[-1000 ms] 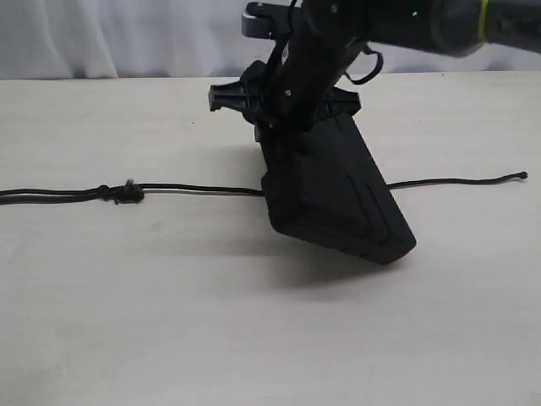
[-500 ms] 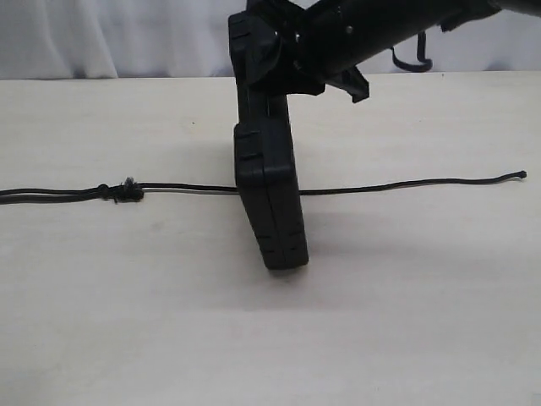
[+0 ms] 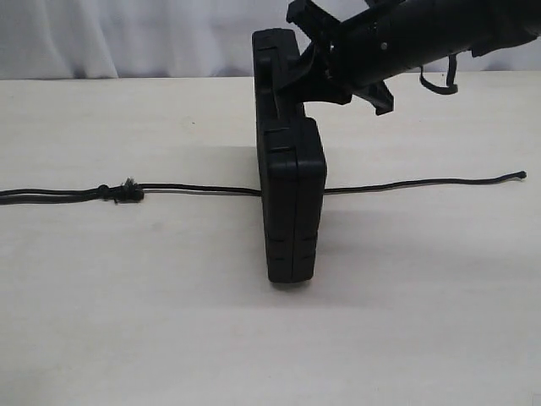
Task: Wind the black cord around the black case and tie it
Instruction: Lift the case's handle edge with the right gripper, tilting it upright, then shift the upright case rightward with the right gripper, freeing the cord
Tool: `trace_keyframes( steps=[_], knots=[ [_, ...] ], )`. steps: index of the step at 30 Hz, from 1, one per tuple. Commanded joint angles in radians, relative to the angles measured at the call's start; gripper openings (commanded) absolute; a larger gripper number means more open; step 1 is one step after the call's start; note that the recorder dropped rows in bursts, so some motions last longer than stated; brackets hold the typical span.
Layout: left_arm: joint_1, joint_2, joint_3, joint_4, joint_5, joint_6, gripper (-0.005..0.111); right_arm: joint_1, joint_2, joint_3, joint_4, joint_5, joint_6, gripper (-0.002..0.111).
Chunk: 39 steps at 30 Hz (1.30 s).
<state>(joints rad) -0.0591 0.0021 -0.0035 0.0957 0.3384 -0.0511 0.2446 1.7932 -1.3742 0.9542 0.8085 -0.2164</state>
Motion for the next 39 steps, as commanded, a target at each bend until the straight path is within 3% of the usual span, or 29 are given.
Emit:
trace_keyframes(
  steps=[1, 6, 17, 29, 39],
  knots=[
    [0.001, -0.002, 0.004, -0.002, -0.011, -0.002, 0.000, -0.010, 0.006, 0.009, -0.092, -0.059, -0.059, 0.016],
    [0.001, -0.002, 0.004, -0.002, -0.011, -0.002, 0.000, -0.010, 0.006, 0.005, -0.092, -0.068, -0.082, 0.035],
    [0.001, -0.002, 0.004, -0.002, -0.011, -0.002, 0.000, -0.010, 0.006, 0.003, -0.235, -0.074, -0.010, 0.035],
    [0.001, -0.002, 0.004, 0.000, -0.011, -0.002, 0.000, -0.010, 0.006, 0.003, -0.245, -0.030, -0.011, 0.036],
    [0.001, -0.002, 0.004, 0.000, -0.011, -0.002, 0.000, -0.010, 0.006, 0.003, -0.317, -0.019, 0.018, 0.044]
  ],
)
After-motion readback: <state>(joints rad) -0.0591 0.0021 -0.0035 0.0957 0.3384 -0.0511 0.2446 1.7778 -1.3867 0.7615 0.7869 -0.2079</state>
